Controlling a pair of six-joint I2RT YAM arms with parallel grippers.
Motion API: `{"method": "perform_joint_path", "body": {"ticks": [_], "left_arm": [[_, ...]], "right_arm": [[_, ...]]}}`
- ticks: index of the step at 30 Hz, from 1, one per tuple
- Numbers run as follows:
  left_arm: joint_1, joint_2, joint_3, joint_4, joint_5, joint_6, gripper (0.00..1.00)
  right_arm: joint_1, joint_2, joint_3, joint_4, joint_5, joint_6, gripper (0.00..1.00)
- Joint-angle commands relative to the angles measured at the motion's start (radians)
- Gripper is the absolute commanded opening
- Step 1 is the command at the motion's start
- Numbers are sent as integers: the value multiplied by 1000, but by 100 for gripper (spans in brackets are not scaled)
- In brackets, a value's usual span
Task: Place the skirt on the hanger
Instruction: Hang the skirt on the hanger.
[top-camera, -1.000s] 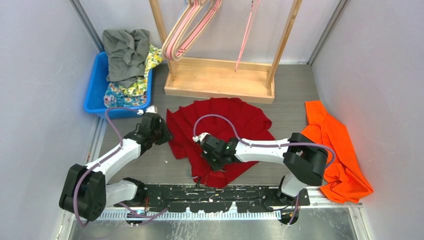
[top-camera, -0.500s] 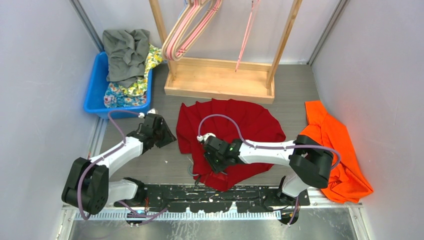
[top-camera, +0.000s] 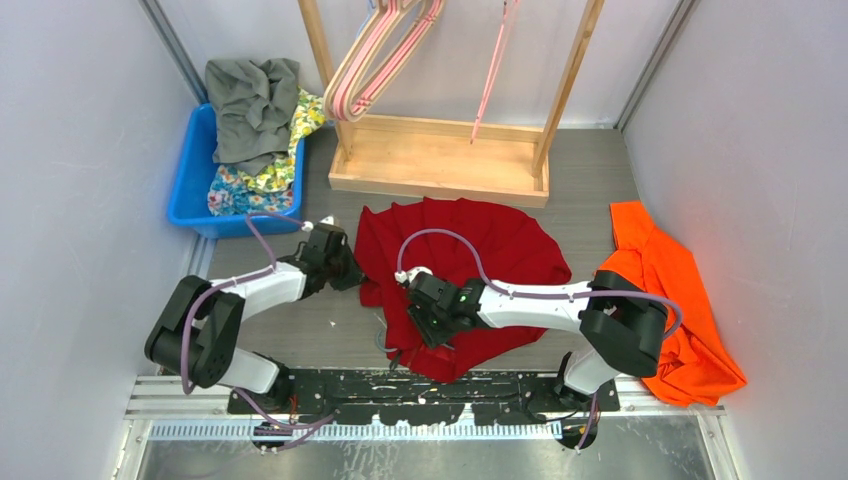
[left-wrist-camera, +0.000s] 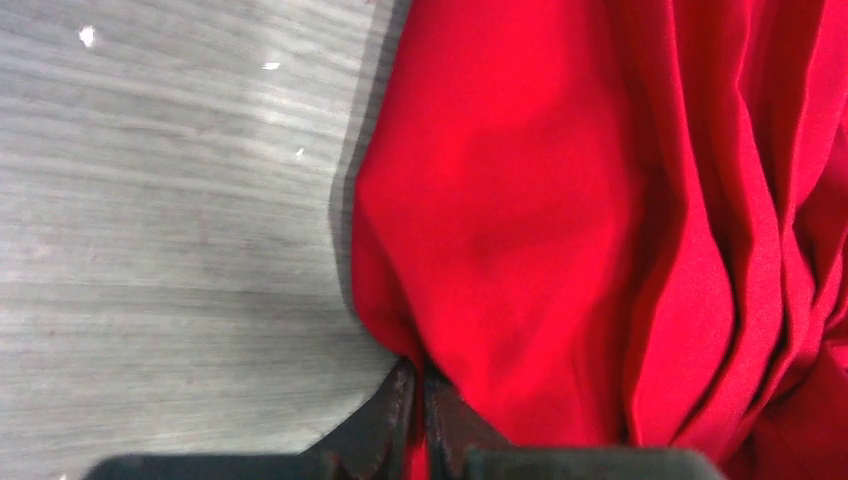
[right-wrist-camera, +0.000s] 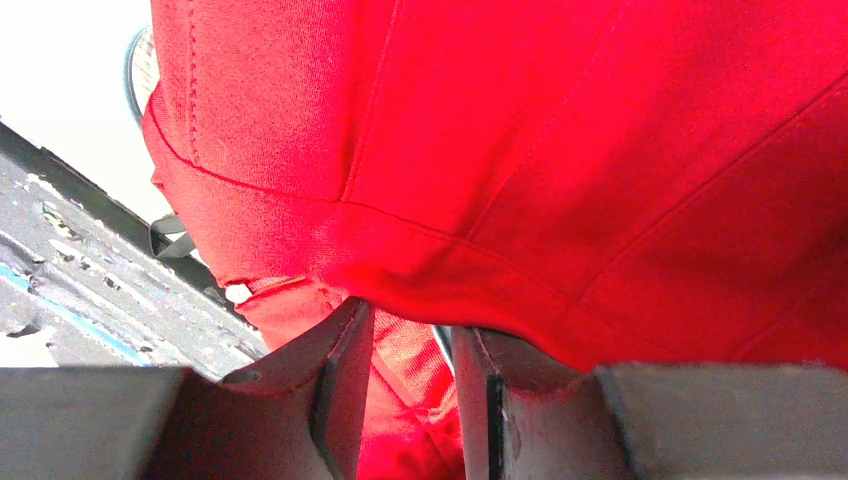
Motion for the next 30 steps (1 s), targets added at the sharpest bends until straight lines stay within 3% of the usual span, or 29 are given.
{"method": "perform_joint_path", "body": {"ticks": [1, 5, 11, 16, 30], "left_arm": [[-14, 53, 29, 21, -31, -7, 1], [-12, 60, 48, -2, -69, 0, 0], [-2, 34, 105, -70, -109, 33, 0], [37, 25, 144, -87, -99, 57, 0], [112, 130, 326, -129, -85, 135, 0]], "right_arm": [[6, -14, 17, 4, 18, 2, 38], [6, -14, 15, -13, 51, 3, 35], [6, -25, 13, -35, 76, 6, 21], [6, -39, 8, -40, 71, 6, 14], [45, -82, 35, -85, 72, -14, 10]]}}
